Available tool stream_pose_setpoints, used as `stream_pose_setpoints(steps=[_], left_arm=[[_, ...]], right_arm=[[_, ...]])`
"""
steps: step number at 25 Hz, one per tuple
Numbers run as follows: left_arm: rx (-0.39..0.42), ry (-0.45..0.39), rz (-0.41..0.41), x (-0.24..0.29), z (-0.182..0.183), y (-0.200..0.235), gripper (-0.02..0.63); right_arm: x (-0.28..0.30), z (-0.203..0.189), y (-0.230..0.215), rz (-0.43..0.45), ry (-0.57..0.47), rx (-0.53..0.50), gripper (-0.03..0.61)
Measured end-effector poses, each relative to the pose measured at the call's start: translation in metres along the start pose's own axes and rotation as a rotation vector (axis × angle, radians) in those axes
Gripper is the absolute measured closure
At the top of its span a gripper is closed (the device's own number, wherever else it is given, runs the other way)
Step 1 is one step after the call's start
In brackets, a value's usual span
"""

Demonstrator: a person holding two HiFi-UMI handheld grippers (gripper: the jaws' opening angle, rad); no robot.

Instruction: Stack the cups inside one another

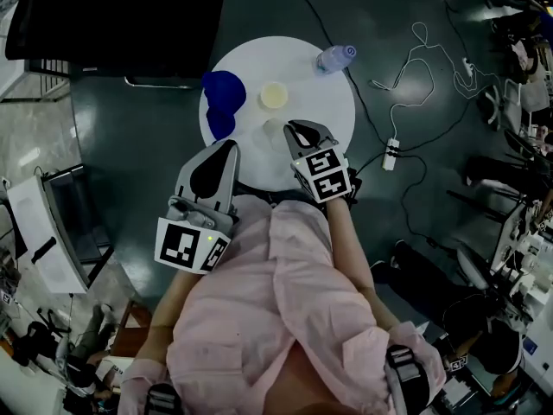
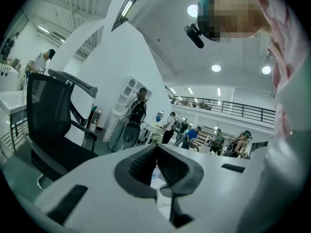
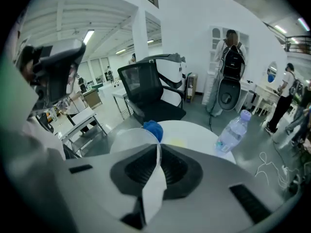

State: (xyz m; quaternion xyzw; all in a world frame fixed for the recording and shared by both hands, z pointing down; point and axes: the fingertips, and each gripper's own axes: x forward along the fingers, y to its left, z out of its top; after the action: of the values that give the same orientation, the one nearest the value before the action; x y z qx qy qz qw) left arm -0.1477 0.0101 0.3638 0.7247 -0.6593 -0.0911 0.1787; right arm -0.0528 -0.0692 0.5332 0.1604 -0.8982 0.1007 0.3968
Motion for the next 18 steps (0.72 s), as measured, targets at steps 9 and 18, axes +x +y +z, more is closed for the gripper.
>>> stream_pose_setpoints(steps=[9, 18], left_arm=[[0.018, 0.014, -0.001, 0.004, 0.001, 0.001, 0.595], [0.006, 0.018, 0.002, 0.008, -0.002, 0.006, 0.595]], right_arm=[[0.035, -0.034, 0.014, 0.055, 0.148, -0.074, 0.538], [0.058, -0.048, 0.019, 0.085, 0.208, -0.125, 0.538]])
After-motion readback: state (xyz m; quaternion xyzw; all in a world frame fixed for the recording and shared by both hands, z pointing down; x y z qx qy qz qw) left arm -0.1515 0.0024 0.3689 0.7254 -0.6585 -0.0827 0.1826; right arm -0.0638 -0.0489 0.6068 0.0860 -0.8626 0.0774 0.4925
